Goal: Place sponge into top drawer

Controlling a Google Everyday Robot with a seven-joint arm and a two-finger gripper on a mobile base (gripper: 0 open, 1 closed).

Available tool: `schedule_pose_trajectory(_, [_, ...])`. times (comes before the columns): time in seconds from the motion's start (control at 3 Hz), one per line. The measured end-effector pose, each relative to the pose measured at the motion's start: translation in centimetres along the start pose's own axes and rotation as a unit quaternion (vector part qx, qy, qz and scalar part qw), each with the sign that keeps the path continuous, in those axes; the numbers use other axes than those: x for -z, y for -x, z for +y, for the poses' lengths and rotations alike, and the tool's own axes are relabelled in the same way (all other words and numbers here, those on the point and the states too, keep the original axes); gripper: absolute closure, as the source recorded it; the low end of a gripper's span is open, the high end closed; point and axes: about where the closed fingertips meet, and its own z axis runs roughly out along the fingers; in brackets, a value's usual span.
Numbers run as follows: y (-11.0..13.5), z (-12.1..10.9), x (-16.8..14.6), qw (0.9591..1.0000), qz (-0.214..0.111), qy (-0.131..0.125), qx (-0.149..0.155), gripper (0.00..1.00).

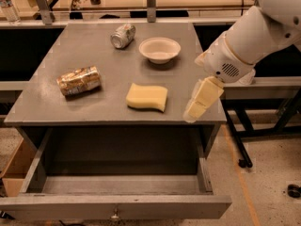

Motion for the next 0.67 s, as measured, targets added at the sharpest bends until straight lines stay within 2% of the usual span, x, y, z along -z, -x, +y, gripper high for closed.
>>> schedule_pose_trajectory(0.67, [-0.2,-0.7,-1.3,1.0,-0.006,-0.002,-0.007,0.0])
